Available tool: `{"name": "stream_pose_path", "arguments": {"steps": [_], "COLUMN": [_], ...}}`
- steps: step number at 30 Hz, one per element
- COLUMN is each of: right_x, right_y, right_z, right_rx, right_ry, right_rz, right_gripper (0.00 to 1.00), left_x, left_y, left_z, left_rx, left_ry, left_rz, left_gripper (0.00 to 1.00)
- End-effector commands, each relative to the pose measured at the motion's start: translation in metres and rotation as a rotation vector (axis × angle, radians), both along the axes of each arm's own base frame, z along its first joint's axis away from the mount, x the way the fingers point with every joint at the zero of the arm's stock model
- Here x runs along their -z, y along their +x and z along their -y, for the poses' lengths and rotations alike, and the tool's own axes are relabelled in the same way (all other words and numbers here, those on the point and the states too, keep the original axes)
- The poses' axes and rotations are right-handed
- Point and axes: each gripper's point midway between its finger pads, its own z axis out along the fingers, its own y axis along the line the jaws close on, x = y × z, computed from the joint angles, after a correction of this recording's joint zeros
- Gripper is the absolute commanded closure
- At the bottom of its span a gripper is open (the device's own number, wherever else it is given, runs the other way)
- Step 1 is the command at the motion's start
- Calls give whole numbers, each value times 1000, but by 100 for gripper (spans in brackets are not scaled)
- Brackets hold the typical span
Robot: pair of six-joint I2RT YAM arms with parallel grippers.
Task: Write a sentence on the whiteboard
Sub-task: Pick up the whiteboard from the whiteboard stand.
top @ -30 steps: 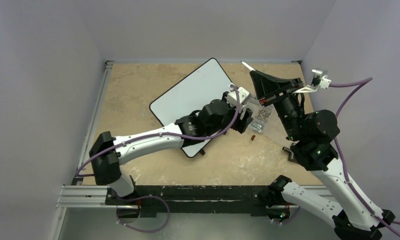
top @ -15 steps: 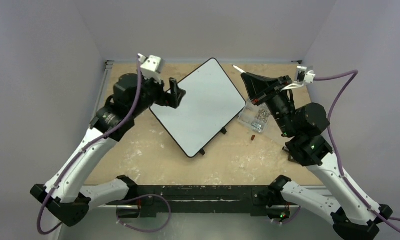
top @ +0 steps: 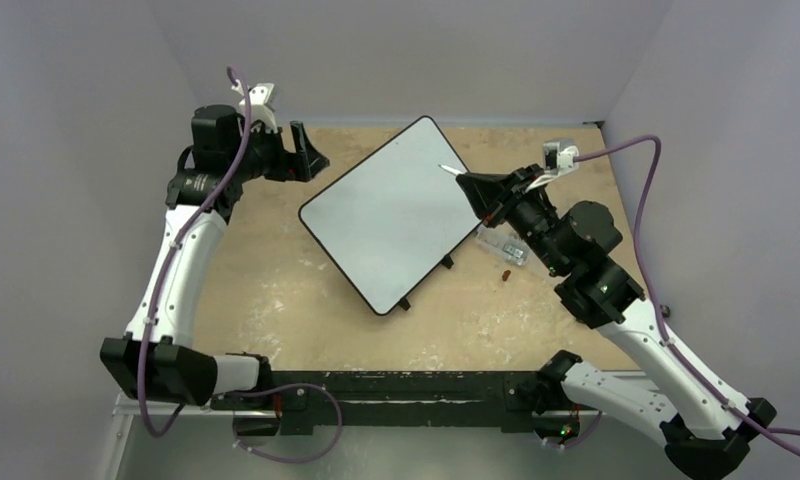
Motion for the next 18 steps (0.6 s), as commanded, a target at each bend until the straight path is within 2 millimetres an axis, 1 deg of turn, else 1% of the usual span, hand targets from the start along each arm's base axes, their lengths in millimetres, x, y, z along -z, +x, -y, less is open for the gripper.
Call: {"name": "stream_pose_path", "arguments": {"steps": [1, 2, 3, 5, 6, 7, 11, 14, 18], "right_x": [-3, -1, 6, 12, 14, 16, 22, 27, 34], "right_y": [-10, -10, -10, -9, -9, -9, -7, -7, -6], "right_z": [8, 8, 8, 4, 2, 0, -3, -2, 5], "right_rx": [-5, -2, -4, -18, -28, -36, -43, -38, -7], "right_ry": [-19, -22, -39, -54, -57, -61, -79, -91, -92], "right_rz": [39, 39, 23, 13, 11, 10, 1, -2, -4], "right_gripper": [100, 100, 100, 100, 100, 100, 100, 100, 100], "left_x": [-12, -14, -15, -14, -14, -10, -5, 4, 18], "left_y": [19, 25, 30, 42, 46, 52, 60, 65, 70], "left_z": [4, 1, 0, -12, -14, -15, -14, -19, -18], "left_rx": [116, 116, 118, 91, 89, 91, 123, 119, 143], "left_ry": [-115, -136, -150, -157, -153, -144, -121, -114, -134], "left_rz": [-15, -23, -29, -42, -48, -62, -79, -97, -126], "left_gripper": [15, 15, 15, 15, 16, 16, 16, 16, 17]}}
